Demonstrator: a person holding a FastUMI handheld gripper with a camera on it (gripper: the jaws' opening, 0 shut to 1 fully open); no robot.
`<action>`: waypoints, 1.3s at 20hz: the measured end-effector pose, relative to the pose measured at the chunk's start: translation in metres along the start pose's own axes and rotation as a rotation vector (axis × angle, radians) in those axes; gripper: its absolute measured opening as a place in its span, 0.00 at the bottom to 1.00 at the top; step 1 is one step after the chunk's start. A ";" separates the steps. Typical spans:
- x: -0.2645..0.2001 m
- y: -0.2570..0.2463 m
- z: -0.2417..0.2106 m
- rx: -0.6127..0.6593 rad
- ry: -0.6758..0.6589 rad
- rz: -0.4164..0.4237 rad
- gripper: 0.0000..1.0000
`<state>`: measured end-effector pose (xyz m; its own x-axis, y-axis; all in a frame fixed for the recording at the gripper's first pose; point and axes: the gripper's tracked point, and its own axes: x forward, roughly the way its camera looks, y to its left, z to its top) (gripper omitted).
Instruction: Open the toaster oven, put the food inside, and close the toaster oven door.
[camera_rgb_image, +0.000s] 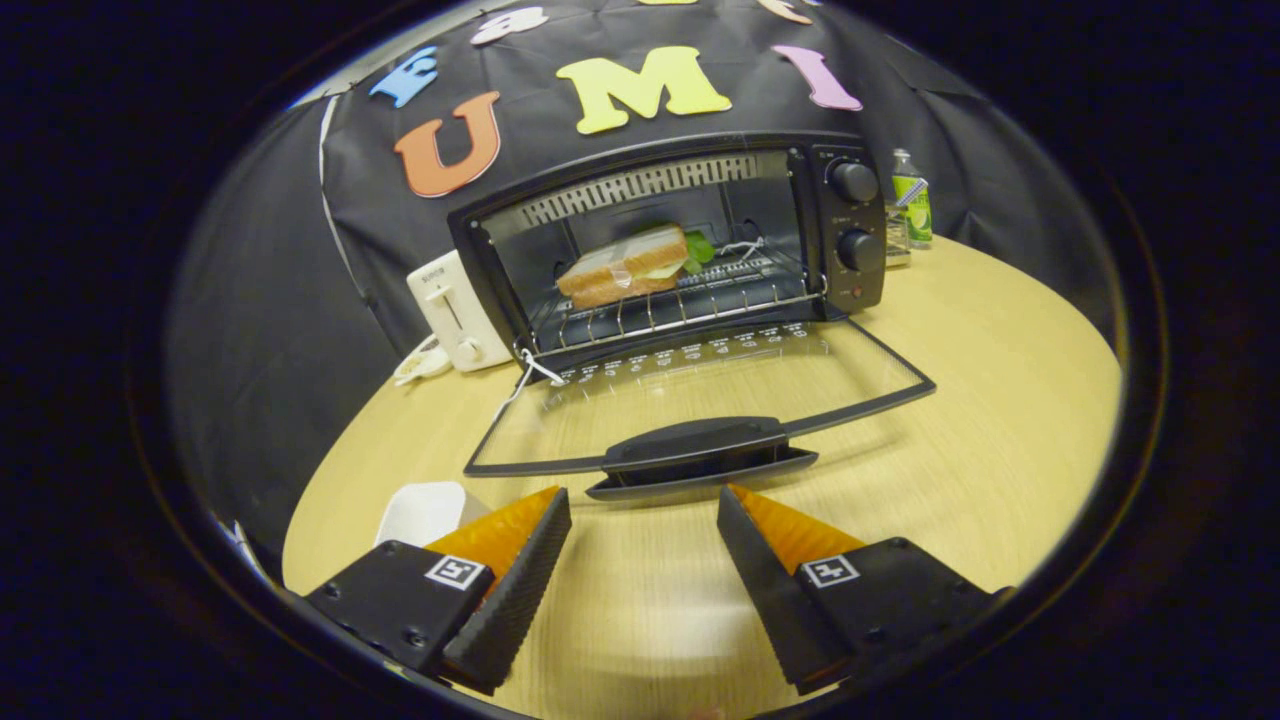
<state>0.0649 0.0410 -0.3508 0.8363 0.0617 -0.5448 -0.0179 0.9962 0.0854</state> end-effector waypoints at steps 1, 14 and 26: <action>0.000 0.000 0.001 -0.012 -0.004 -0.011 0.99; -0.022 0.005 0.024 -0.231 -0.279 -0.128 1.00; -0.039 0.017 0.075 -0.223 -0.421 -0.054 1.00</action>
<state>0.0731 0.0509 -0.2662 0.9877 0.0246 -0.1547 -0.0466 0.9890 -0.1403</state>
